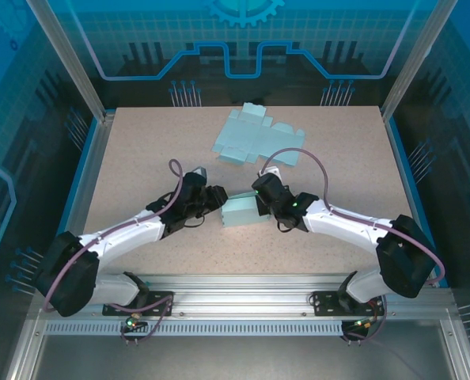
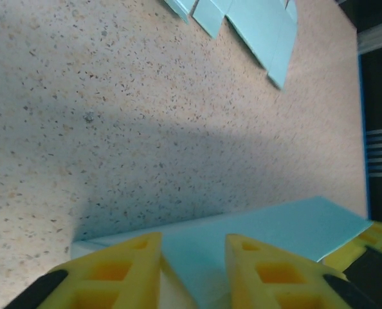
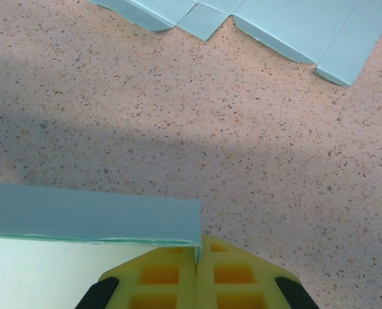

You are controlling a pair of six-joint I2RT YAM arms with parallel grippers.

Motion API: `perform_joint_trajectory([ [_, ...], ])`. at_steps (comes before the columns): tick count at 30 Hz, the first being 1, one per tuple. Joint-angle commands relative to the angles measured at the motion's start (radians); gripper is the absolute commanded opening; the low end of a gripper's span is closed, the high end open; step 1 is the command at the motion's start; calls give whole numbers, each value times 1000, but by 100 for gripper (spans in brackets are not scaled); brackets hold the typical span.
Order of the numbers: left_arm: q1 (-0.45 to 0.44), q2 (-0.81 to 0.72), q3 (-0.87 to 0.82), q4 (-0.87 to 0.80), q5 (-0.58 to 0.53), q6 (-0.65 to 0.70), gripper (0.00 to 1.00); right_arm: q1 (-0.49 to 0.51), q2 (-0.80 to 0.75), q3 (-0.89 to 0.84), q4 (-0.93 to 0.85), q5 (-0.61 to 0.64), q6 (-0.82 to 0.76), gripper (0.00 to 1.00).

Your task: Fold the paper box

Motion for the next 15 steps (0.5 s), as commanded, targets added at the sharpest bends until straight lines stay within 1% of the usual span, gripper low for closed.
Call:
perform_joint_trajectory([
  [1,-10,46,-89,-36,75,-53,23,39,61,-45,-110,-55,-2,0],
  [5,-11,41,-128,-33,69,-59,20,46,56,-55,-112,-42,3,0],
  [9,-18,33,-178,-9,70,-67,20,54,46,-79,-96,-25,15,0],
  [15,-69,63,-208,-12,50,-66,21,66,43,-118,-63,-4,48,0],
])
